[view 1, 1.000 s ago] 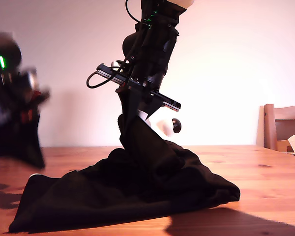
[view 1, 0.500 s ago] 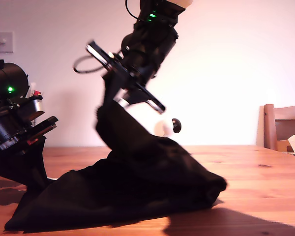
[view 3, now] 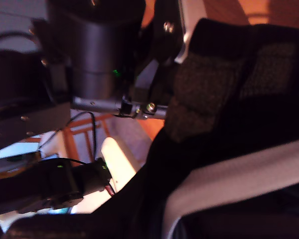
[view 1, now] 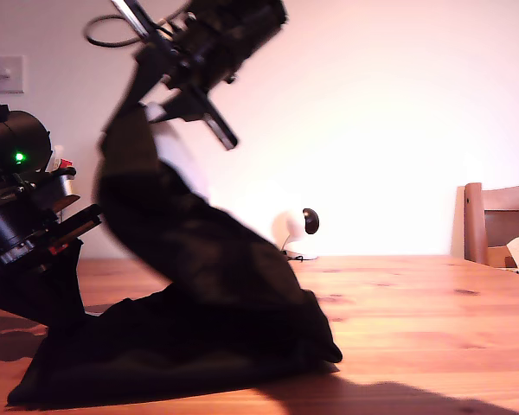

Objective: Fold the shorts in front of you. After folding it, place it to the left side.

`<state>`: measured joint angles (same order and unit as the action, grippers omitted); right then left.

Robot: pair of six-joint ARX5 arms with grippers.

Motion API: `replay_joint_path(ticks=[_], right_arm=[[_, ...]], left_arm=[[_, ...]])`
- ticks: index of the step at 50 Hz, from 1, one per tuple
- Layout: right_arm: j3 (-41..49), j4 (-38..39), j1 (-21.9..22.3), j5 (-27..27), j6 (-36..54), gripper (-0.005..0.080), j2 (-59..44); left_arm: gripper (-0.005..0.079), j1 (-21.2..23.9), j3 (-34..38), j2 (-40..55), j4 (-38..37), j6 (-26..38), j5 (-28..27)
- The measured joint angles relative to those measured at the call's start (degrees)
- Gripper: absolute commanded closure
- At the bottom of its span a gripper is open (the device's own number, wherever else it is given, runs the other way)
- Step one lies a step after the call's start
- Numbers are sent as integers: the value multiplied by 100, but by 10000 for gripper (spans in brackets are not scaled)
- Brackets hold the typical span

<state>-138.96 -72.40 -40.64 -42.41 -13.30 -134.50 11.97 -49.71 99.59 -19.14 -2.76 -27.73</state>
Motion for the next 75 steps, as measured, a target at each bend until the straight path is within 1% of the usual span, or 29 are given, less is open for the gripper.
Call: replay_joint_path(ticks=[3,8,14,22,32,37,40,46,52,62,70,75], right_arm=[[0,7,0,33,0,765,0],[0,9,4,229,4,765,0],[0,11,31,273,76,765,0],[0,11,37,280,131,765,0],[0,13,37,409,153,765,0],[0,13,37,409,162,765,0],[0,26,37,409,164,765,0],[0,70,37,411,162,765,0],[0,164,26,407,166,765,-57],[0,382,-114,402,138,765,-632],[2,546,-271,402,111,765,-1250],[15,603,-367,404,96,765,-1401]], left_arm=[[763,0,0,4,-31,0,-142],[763,-20,2,7,-83,-61,-625],[763,-118,2,-15,-103,-155,-1139],[758,-354,2,-216,-192,-162,-1296],[756,-868,2,-466,-533,-162,-1543],[756,-1169,4,-645,-682,-168,-1515],[756,-1373,7,-828,-704,-173,-1401],[756,-1797,7,-1349,-715,-297,-999],[756,-2085,7,-1882,-575,-365,-713],[756,-2096,7,-2468,-365,-466,-599],[756,-2070,7,-2498,-413,-476,-579],[756,-2070,7,-2498,-426,-476,-579]])
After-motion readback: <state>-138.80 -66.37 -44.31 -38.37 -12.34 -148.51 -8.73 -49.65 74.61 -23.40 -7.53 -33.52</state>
